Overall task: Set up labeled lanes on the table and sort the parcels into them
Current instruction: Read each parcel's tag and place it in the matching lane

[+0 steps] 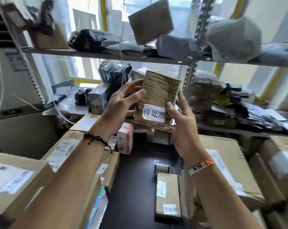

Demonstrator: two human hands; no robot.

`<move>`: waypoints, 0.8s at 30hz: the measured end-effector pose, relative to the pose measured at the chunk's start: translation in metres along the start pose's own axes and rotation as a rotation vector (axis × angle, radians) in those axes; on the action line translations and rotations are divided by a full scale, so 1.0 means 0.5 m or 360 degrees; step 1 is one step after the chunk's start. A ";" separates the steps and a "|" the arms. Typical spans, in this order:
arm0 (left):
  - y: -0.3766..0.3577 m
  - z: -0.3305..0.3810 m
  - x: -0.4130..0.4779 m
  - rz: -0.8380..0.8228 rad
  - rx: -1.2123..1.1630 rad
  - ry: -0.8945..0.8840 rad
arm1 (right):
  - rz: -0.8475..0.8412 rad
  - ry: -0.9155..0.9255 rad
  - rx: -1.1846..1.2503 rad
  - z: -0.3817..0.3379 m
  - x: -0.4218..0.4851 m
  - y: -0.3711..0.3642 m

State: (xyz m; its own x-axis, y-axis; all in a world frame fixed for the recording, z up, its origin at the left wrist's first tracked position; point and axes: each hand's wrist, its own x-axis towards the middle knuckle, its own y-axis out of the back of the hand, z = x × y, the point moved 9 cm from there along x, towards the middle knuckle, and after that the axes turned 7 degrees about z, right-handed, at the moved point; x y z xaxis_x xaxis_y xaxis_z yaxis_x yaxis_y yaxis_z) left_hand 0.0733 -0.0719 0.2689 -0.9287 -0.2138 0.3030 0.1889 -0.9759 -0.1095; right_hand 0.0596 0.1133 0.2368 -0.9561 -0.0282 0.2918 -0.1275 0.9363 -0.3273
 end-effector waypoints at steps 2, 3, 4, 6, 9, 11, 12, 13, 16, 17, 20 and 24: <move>-0.047 0.002 -0.014 -0.0041 -0.0060 -0.0024 | 0.0062 0.0036 -0.0038 -0.028 -0.009 0.047; -0.065 0.001 -0.023 -0.0050 -0.0090 -0.0038 | 0.0085 0.0046 -0.0060 -0.038 -0.015 0.066; -0.079 -0.003 -0.033 -0.0049 -0.0125 -0.0046 | 0.0092 0.0049 -0.0080 -0.044 -0.024 0.082; -0.099 -0.024 -0.059 -0.0045 -0.0200 -0.0031 | 0.0089 0.0041 -0.0126 -0.046 -0.047 0.109; -0.110 -0.074 -0.097 -0.0033 -0.0287 0.0051 | 0.0135 -0.0017 -0.0218 -0.024 -0.083 0.136; -0.105 -0.116 -0.120 -0.0008 -0.0344 0.0134 | 0.0182 -0.0059 -0.0266 0.001 -0.108 0.144; -0.100 -0.137 -0.131 0.0016 -0.0370 0.0175 | 0.0207 -0.0086 -0.0303 0.017 -0.120 0.146; -0.094 -0.159 -0.142 0.0045 -0.0388 0.0215 | 0.0231 -0.0113 -0.0342 0.035 -0.134 0.149; -0.070 -0.216 -0.178 0.0139 -0.0403 0.0306 | 0.0271 -0.0156 -0.0486 0.090 -0.177 0.153; -0.064 -0.235 -0.193 0.0150 -0.0407 0.0330 | 0.0276 -0.0166 -0.0542 0.108 -0.192 0.153; -0.042 -0.293 -0.251 0.0209 -0.0401 0.0422 | 0.0293 -0.0210 -0.0683 0.152 -0.246 0.159; -0.014 -0.376 -0.359 0.0400 -0.0339 0.0557 | 0.0221 -0.0362 -0.0863 0.219 -0.336 0.192</move>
State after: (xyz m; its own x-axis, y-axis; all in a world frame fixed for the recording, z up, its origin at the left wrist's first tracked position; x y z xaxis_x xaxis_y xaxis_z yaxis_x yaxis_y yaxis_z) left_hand 0.1785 -0.0184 0.0375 -0.9211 -0.3786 -0.0908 0.3859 -0.8571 -0.3412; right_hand 0.1790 0.1695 0.0582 -0.9942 0.0887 0.0602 0.0980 0.9799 0.1739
